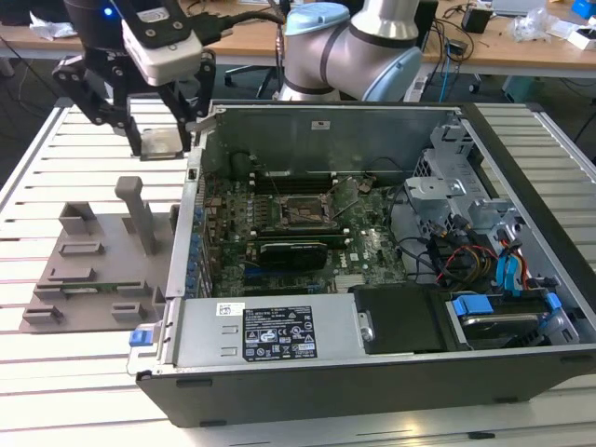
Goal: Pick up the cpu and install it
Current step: 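Pick up the cpu and move it towards the insertion slot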
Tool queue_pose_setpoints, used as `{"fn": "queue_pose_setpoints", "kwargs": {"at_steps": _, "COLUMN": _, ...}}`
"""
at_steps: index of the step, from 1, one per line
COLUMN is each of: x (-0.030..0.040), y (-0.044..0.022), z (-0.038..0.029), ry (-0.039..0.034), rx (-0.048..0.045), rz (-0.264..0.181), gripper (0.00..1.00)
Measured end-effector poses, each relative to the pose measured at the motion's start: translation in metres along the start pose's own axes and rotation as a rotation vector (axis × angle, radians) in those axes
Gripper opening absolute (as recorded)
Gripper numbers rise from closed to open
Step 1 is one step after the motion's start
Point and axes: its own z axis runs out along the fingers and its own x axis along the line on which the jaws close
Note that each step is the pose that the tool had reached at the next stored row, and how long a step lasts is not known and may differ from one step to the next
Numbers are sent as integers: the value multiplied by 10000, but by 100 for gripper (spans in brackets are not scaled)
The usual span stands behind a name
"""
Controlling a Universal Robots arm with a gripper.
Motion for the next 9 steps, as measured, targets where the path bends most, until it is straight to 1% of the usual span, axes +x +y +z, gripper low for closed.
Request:
{"fn": "queue_pose_setpoints", "kwargs": {"at_steps": 6, "x": -190, "y": -18, "z": 5, "ry": 2, "rx": 0, "rz": 0, "gripper": 55}}
{"fn": "queue_pose_setpoints", "kwargs": {"at_steps": 9, "x": -380, "y": -35, "z": 9, "ry": 5, "rx": -1, "rz": 1, "gripper": 55}}
